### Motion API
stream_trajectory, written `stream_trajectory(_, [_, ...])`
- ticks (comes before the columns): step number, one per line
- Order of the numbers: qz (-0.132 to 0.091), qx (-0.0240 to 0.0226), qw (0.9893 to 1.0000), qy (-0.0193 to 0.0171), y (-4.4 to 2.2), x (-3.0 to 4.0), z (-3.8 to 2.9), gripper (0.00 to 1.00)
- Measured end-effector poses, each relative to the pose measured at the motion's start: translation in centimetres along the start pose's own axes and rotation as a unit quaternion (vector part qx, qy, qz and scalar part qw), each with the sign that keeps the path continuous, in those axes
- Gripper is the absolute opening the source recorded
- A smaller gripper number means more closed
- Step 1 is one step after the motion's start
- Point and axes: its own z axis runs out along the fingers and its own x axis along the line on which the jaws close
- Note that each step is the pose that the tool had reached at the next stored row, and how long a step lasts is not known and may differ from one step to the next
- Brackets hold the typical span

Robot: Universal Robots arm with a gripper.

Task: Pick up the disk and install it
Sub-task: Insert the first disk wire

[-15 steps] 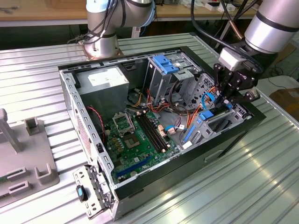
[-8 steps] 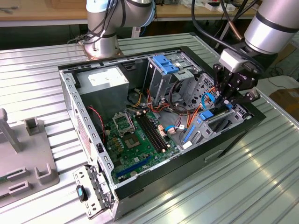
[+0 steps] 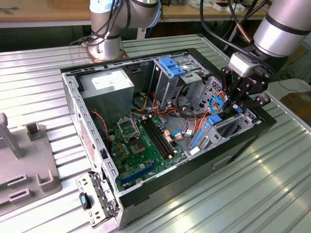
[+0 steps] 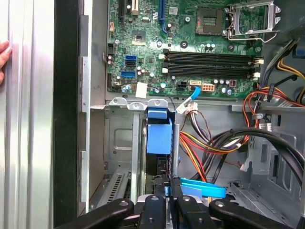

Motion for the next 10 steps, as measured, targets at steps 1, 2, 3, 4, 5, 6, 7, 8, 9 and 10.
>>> stream_trajectory(1, [-0.001,0.0,1.0,0.0,0.0,0.0,0.0,0.16])
stream_trajectory(2, [-0.002,0.0,1.0,-0.0001,0.0,0.0,0.01,0.16])
stream_trajectory(3, [-0.002,0.0,1.0,-0.0001,0.0,0.0,0.01,0.16])
stream_trajectory(4, [-0.003,0.0001,1.0,-0.0003,0.01,0.08,0.02,0.16])
stream_trajectory(5, [-0.003,0.0001,1.0,-0.0002,0.02,0.13,0.02,0.16])
stream_trajectory(6, [-0.004,0.0001,1.0,-0.0002,0.02,0.17,0.01,0.16])
stream_trajectory(7, [-0.004,0.0002,1.0,-0.0002,0.02,0.18,0.01,0.16])
stream_trajectory(8, [-0.004,0.0003,1.0,-0.0002,0.02,0.19,0.05,0.16])
stream_trajectory(9, [-0.004,0.0004,1.0,-0.0002,0.04,0.19,0.1,0.16])
stream_trajectory(10, [-0.004,0.0005,1.0,-0.0001,0.05,0.19,0.12,0.16])
